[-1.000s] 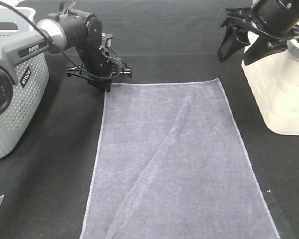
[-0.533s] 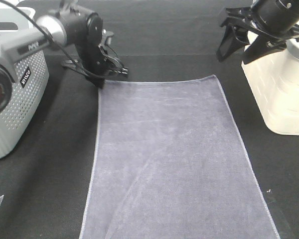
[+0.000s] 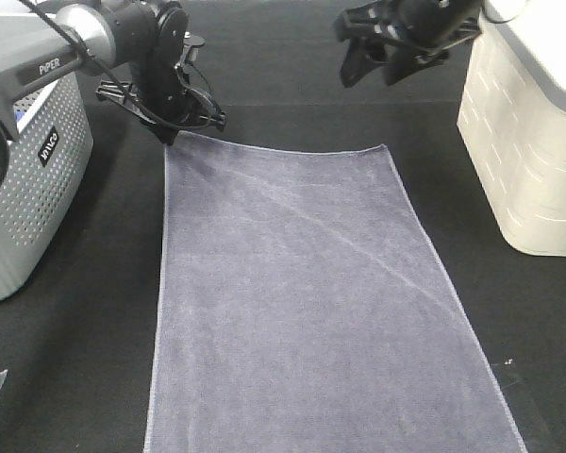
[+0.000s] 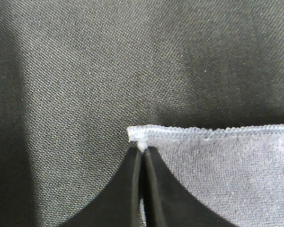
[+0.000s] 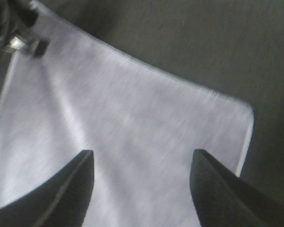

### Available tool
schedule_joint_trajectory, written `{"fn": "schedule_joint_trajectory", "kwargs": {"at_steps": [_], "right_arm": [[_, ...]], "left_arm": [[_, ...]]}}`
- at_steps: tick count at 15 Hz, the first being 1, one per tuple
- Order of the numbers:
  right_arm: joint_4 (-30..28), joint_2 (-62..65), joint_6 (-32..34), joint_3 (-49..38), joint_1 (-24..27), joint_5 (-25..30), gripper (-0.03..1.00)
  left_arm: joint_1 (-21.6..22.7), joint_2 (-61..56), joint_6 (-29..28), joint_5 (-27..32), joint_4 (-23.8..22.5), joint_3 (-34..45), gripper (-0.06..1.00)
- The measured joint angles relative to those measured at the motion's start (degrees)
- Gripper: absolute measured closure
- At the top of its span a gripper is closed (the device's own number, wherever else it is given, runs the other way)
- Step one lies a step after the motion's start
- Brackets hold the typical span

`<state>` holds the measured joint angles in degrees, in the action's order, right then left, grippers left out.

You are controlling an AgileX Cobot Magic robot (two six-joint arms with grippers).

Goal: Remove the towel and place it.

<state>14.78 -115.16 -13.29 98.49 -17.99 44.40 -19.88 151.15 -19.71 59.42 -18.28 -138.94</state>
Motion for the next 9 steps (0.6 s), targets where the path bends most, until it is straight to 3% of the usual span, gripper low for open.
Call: {"fn": "schedule_joint_trajectory", "kwargs": {"at_steps": [1,2,9], "right_arm": [[0.00,0.00,0.00,0.00,0.00,0.00,0.40],[-4.76,-5.84,2.46,4.98,0.06,-0.34,0.40],[-16.90,-18.62,9.63,14.21,0.06,-0.40,0.40]], "left_arm": [[0.00,0.00,0.00,0.00,0.00,0.00,0.94],[0.92,0.00,0.00,0.97,0.17,0.00,0.94],[1.43,0.06,0.00,0.06,2.69,0.00,0.94]]}}
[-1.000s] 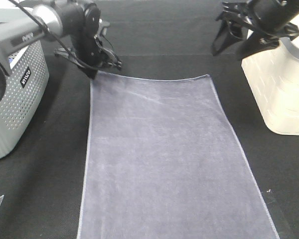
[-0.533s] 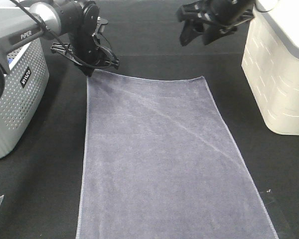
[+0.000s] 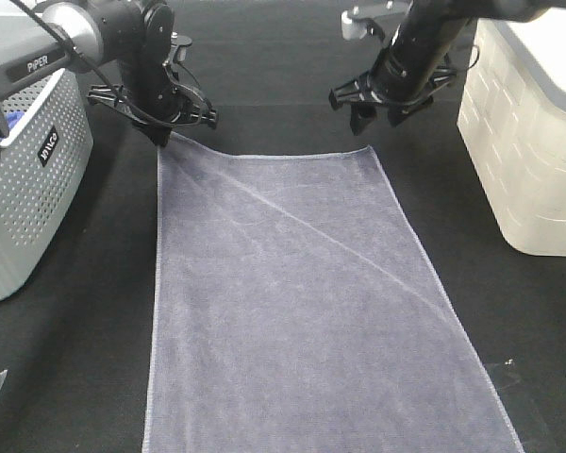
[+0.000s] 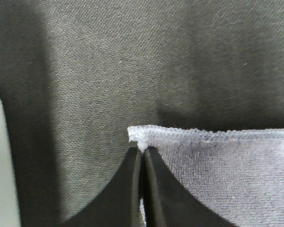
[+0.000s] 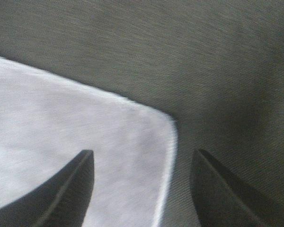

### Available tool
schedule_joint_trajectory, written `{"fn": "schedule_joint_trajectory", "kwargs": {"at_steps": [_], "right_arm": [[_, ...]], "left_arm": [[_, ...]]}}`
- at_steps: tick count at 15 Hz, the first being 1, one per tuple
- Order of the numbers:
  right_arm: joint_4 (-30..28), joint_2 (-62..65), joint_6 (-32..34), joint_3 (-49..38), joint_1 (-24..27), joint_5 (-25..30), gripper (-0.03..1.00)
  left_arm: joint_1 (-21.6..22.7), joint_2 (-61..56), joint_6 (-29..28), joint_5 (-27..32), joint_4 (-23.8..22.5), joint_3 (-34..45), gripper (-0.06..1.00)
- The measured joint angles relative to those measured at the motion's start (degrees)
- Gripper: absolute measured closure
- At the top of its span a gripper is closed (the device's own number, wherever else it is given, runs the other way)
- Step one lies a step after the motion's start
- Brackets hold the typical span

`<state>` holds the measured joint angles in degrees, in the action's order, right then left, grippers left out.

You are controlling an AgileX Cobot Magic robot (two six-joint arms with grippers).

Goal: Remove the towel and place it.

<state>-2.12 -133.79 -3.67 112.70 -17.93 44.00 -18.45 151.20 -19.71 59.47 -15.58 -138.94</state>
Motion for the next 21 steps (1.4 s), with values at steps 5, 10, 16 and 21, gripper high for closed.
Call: {"fn": "schedule_joint_trajectory", "kwargs": {"at_steps": [5,10,16,21], "right_arm": [[-2.35,-6.93,1.43,4.13,0.29,-0.34,0.40],[-2.98,-9.40,1.66,4.13,1.60,-1.72,0.45],[-1.60,-10.66,1.49,4.70,1.26,-2.41,0.85],[-3.50,-11.46,1.43,10.60,1.38,1.09,0.97]], "left_arm": [[0.11,1.26,0.00,-0.80,1.20,0.00,0.94],[0.11,1.26,0.00,-0.92,1.26,0.00,0.94],[0.11,1.26,0.00,-0.97,1.38,0.00,0.94],[0.11,1.26,0.06,-2.01,0.97,0.00,0.94]]}}
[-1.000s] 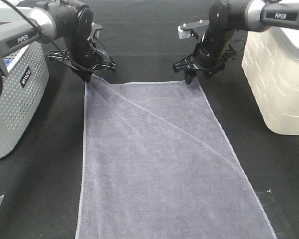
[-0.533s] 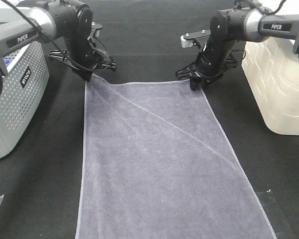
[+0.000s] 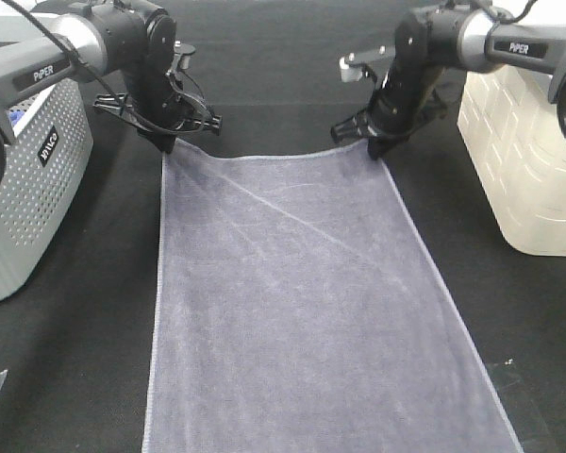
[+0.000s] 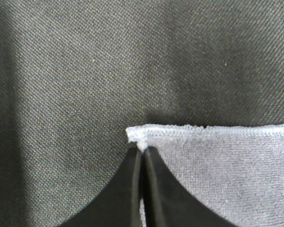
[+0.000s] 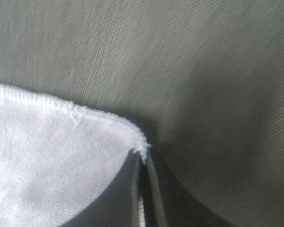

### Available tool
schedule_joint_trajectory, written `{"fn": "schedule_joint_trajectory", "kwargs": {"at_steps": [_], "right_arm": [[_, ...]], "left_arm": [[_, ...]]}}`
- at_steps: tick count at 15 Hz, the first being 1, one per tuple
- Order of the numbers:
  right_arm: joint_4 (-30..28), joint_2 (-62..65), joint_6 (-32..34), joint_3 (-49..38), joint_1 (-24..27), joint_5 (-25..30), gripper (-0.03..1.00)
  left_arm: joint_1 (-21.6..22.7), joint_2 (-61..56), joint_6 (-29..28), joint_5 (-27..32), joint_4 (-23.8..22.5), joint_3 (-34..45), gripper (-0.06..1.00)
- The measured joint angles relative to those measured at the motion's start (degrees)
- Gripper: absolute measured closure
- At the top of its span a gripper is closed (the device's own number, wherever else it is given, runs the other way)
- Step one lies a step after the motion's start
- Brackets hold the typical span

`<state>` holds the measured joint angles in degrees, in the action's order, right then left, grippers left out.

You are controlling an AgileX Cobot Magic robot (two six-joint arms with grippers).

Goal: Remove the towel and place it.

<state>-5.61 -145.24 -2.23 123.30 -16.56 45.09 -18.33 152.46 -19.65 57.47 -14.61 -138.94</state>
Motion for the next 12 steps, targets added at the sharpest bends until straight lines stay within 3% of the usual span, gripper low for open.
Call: {"fn": "schedule_joint_trajectory", "kwargs": {"at_steps": [4,8,10,12], "right_arm": [[-6.02,-0.06,1.15,9.51,0.00,0.80,0.97],[-11.17,-0.06,2.23,10.14,0.00,-0.74,0.97],[-13.87,-0.06,4.24,10.14,0.34,-5.04,0.97],[-13.92,-0.06,4.53,10.14,0.74,-7.05,0.97]], "left_arm": [[0.00,0.00,0.00,-3.95,-3.95,0.00,0.94],[0.29,0.00,0.00,-15.70,-5.84,0.00,0.94],[1.60,0.00,-0.06,-24.06,-6.25,0.00,0.94],[2.41,0.00,-0.06,-27.10,-6.30,0.00,0.94]]}}
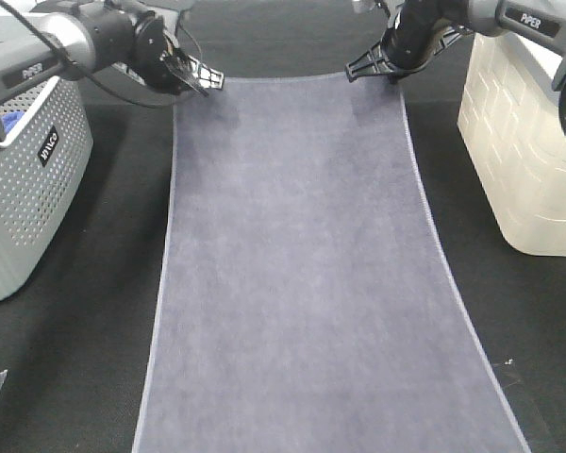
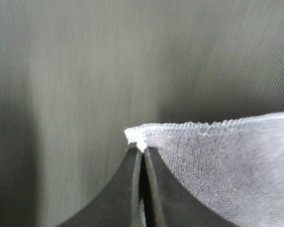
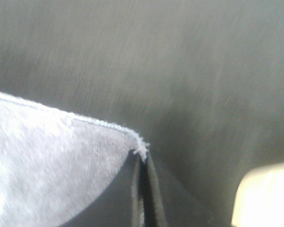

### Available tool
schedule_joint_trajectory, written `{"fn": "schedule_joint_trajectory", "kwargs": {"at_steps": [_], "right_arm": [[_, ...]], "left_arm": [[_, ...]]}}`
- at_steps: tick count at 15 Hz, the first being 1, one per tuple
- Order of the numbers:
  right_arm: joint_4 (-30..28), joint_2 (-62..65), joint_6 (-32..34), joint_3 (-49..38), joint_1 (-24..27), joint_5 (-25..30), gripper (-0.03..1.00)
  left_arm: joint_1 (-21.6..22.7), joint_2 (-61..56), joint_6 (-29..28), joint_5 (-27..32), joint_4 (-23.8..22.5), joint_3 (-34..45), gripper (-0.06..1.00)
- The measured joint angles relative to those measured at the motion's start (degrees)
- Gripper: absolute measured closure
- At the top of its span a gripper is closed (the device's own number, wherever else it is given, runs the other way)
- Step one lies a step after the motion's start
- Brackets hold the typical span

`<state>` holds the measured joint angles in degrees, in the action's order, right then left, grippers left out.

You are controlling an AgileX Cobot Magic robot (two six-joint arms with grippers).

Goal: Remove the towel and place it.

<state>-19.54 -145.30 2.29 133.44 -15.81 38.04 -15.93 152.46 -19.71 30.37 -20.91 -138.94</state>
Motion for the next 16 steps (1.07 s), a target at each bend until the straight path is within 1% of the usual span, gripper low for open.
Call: {"fn": "schedule_joint_trajectory", "kwargs": {"at_steps": [3,4,6,10,12,15,16], "right_arm": [[0.00,0.00,0.00,0.00,0.97,-6.99,0.97],[-0.17,-0.11,0.00,0.00,1.15,-10.03,0.97],[-1.09,-1.09,0.06,0.00,1.26,-14.44,0.97],[-1.72,-4.87,1.26,0.00,2.69,-21.83,0.97],[-1.72,-6.53,1.49,0.00,3.90,-24.35,0.97],[-1.03,-7.79,1.49,0.00,4.58,-25.95,0.97],[-0.80,-7.91,1.49,0.00,4.53,-26.01,0.95]], "left_arm": [[2.12,0.00,0.00,-10.60,-0.11,0.00,0.94],[2.52,0.06,0.00,-14.15,-0.23,0.00,0.94],[3.27,0.86,0.00,-21.37,-0.63,0.00,0.94],[3.44,6.36,0.00,-31.40,-1.03,0.00,0.94],[3.44,8.59,0.00,-33.17,-1.03,0.00,0.94],[3.44,9.80,0.00,-32.83,-1.20,0.00,0.94],[3.44,9.80,0.00,-32.77,-1.26,0.00,0.94]]}}
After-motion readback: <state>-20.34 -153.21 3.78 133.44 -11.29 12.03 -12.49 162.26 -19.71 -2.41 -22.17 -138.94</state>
